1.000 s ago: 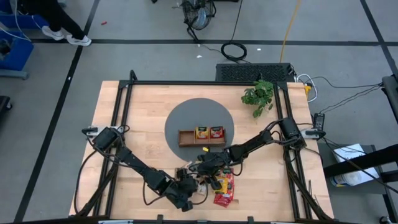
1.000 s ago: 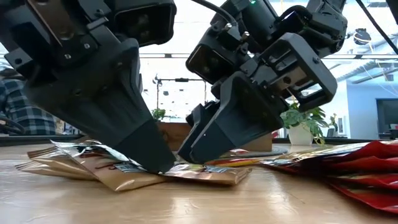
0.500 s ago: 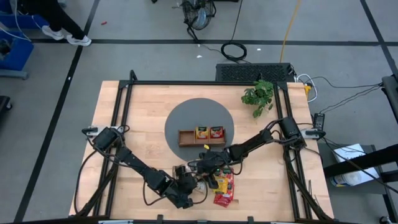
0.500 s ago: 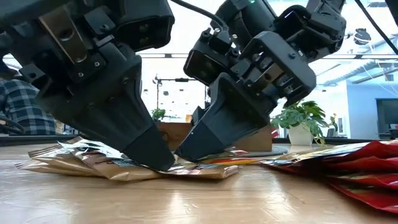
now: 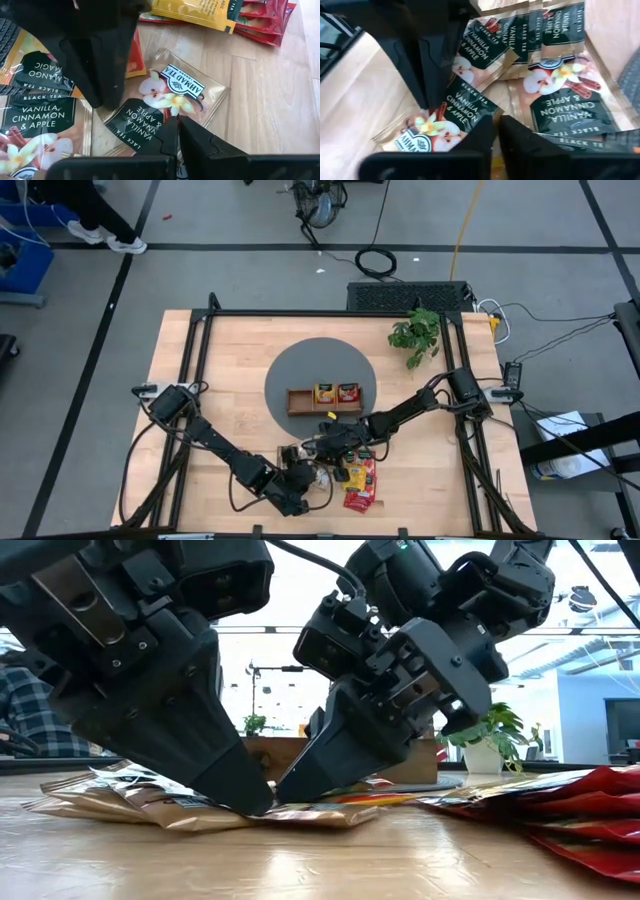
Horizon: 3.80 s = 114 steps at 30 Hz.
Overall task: Pick & Place Tea
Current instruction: Put the brown tea bag into the left slot of the wooden organizer
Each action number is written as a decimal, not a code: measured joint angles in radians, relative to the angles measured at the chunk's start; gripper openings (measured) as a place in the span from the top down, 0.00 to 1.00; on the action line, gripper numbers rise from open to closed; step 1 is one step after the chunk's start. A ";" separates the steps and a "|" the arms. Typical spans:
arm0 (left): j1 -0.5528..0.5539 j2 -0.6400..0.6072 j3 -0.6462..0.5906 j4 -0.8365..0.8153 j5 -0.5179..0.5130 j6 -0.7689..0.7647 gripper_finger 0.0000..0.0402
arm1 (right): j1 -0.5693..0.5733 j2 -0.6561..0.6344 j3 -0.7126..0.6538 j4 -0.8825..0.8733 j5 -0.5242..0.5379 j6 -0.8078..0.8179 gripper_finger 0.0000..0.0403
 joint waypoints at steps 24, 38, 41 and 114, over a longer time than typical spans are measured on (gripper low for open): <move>-0.067 -0.137 -0.001 0.008 -0.175 0.152 0.94 | 0.133 -0.277 -0.004 -0.103 0.339 -0.258 1.00; -0.107 -0.154 0.000 0.003 -0.180 0.188 0.94 | 0.184 -0.458 -0.207 0.020 0.479 -0.277 1.00; -0.108 -0.163 0.001 -0.003 -0.244 0.222 0.94 | 0.184 -0.519 -0.338 0.197 0.476 -0.274 1.00; 0.254 -0.179 0.000 0.166 0.023 0.423 0.99 | 0.165 -0.553 -0.658 0.669 0.399 -0.265 1.00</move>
